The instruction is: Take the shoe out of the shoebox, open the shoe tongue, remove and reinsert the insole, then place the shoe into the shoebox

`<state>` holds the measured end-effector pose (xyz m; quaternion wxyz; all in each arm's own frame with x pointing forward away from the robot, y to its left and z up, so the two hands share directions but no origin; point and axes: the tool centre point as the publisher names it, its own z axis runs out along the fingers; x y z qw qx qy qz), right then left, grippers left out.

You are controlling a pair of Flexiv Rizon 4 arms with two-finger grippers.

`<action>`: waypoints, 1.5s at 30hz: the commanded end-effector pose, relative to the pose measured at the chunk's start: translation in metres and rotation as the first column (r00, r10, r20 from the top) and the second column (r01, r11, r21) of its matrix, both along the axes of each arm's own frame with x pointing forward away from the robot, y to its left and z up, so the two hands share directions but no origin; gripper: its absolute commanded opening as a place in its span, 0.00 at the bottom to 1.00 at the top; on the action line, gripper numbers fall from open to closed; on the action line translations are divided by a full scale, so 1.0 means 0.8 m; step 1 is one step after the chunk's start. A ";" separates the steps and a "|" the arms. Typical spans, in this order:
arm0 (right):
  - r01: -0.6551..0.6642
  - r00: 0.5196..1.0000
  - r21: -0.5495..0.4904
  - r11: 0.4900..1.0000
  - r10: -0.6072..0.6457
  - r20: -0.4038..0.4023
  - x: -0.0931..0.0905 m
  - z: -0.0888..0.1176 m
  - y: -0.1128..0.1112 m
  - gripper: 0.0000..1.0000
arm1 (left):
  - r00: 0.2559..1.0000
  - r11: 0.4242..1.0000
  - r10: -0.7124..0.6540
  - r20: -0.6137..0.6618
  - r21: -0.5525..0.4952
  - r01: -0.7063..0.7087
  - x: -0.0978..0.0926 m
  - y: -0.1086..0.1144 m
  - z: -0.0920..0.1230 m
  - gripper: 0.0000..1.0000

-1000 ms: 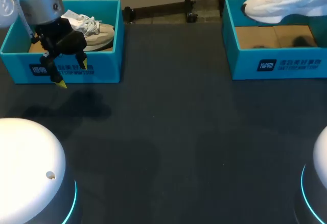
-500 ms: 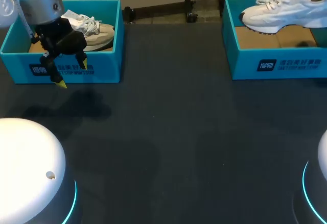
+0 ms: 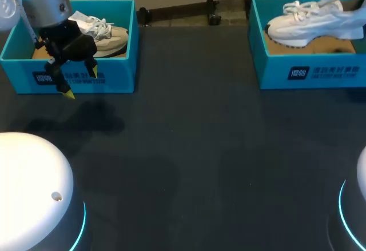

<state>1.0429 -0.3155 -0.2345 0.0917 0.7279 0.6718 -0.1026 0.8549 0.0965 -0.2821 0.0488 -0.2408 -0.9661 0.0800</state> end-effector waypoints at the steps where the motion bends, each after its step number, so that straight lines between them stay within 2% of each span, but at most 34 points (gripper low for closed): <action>1: -0.006 0.999 -0.007 1.000 0.007 0.032 -0.006 -0.014 0.001 0.00 | 1.000 1.000 -0.001 0.001 0.000 0.001 -0.001 0.001 0.000 1.00; 11: 0.025 0.999 0.011 1.000 -0.026 0.045 -0.021 -0.037 -0.004 0.00 | 1.000 1.000 -0.001 0.001 0.000 0.001 -0.001 0.001 0.000 1.00; 27: 0.052 0.997 0.017 0.999 -0.053 0.060 -0.027 -0.021 -0.021 0.00 | 1.000 1.000 -0.001 0.001 0.000 0.001 -0.001 0.001 0.000 1.00; 38: 0.046 0.998 0.026 0.999 -0.047 0.049 -0.022 -0.039 -0.027 0.00 | 1.000 1.000 -0.001 0.001 0.000 0.001 -0.001 0.001 0.000 1.00; 45: 0.036 0.998 0.026 0.999 -0.037 0.051 -0.008 -0.050 -0.024 0.00 | 1.000 1.000 -0.001 0.001 0.000 0.001 -0.001 0.001 0.000 1.00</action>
